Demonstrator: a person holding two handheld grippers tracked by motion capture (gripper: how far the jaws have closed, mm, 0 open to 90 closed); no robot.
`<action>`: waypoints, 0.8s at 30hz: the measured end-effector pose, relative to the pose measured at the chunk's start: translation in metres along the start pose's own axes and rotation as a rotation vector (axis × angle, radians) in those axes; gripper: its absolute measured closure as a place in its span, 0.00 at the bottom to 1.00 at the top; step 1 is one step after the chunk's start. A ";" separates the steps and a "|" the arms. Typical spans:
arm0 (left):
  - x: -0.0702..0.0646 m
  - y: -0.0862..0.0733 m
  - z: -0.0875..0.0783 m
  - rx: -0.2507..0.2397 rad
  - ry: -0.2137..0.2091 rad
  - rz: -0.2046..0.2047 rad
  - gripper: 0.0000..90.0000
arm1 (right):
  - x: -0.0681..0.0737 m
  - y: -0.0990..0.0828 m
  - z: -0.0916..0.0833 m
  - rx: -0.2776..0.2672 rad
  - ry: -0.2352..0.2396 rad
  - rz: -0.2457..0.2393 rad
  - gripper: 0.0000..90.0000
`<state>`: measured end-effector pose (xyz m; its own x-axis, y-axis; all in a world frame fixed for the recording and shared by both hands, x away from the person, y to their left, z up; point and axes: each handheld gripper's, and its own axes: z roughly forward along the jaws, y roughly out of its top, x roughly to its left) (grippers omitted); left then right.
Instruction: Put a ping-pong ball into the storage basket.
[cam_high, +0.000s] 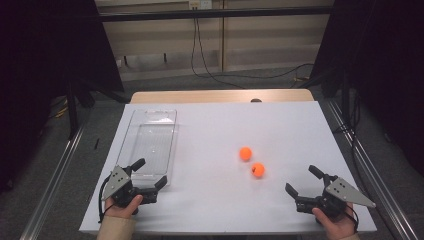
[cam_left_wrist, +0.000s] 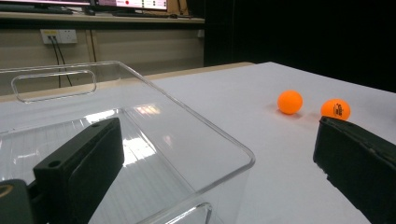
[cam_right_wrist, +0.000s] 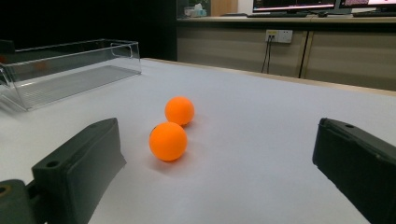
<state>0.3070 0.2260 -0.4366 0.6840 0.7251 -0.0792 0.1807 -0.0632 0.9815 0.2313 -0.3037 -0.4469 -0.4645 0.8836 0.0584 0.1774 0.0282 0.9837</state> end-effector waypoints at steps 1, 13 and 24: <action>0.000 0.000 0.000 0.000 0.000 0.000 0.02 | 0.000 0.000 0.000 0.000 0.000 -0.001 0.01; -0.003 0.003 0.002 -0.007 -0.008 -0.007 0.02 | -0.001 -0.001 -0.001 0.004 0.001 -0.005 0.01; -0.005 0.009 0.008 -0.022 -0.043 -0.032 0.01 | 0.000 -0.001 -0.002 0.006 -0.003 0.007 0.01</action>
<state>0.3108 0.2162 -0.4289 0.7081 0.6963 -0.1172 0.1877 -0.0256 0.9819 0.2294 -0.3052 -0.4477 -0.4605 0.8853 0.0644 0.1860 0.0253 0.9822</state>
